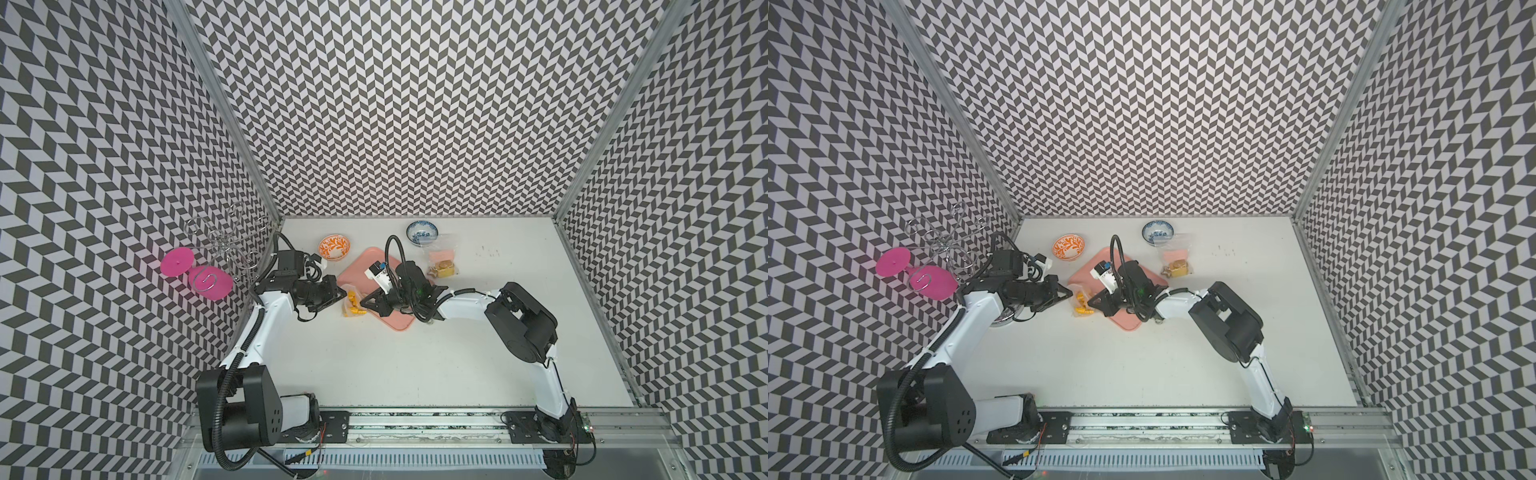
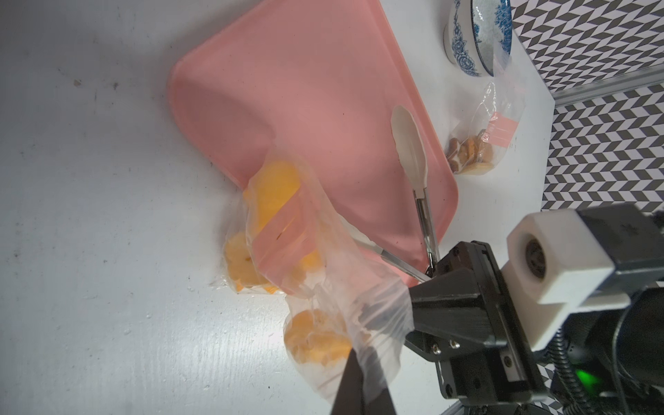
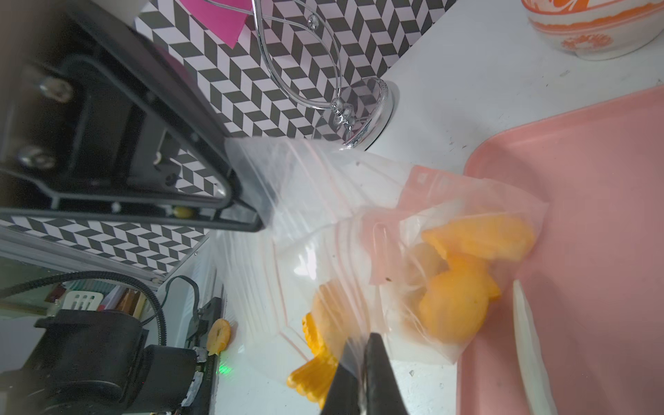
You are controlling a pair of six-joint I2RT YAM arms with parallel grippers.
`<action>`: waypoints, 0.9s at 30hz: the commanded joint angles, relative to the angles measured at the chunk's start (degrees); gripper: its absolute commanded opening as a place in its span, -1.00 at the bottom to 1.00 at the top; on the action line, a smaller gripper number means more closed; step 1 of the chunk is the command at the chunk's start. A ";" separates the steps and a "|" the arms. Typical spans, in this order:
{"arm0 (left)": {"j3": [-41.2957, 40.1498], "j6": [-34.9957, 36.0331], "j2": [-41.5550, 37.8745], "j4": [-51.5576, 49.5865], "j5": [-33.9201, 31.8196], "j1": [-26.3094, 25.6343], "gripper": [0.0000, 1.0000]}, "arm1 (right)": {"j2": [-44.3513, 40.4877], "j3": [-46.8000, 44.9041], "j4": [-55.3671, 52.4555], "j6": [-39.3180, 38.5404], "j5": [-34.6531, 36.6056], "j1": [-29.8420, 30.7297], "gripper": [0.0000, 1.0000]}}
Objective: Put the cookies into a resealable bag to prevent moisture
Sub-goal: Adjust the ziploc bag at the center of the board.
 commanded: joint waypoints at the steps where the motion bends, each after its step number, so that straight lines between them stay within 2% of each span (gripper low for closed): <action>1: -0.33 1.12 -1.12 -0.78 0.65 -0.18 -1.00 | -2.93 0.27 -0.52 -0.09 -0.73 0.08 -0.94; 9: 0.78 1.01 -4.11 -3.77 -1.44 -0.44 -1.00 | -14.10 -2.85 -9.38 2.32 -1.08 -0.20 -0.94; 14: 2.32 -0.29 -6.62 -6.06 -2.24 -2.77 -1.00 | -19.52 -5.52 -11.65 2.45 -0.46 -0.02 -0.94; 18: 1.48 -3.82 -8.90 -5.85 -2.32 -7.19 -1.00 | -21.62 -6.23 -12.47 2.05 -0.76 -0.02 -0.93; 24: 0.11 -12.78 -15.18 -4.42 -0.85 -13.07 -1.00 | -21.03 -4.67 -19.75 -3.08 -2.75 -0.03 -0.94; 27: -3.22 -17.42 -17.33 -2.37 1.53 -18.19 -1.00 | -21.42 -3.93 -23.04 -5.81 -3.72 0.24 -0.94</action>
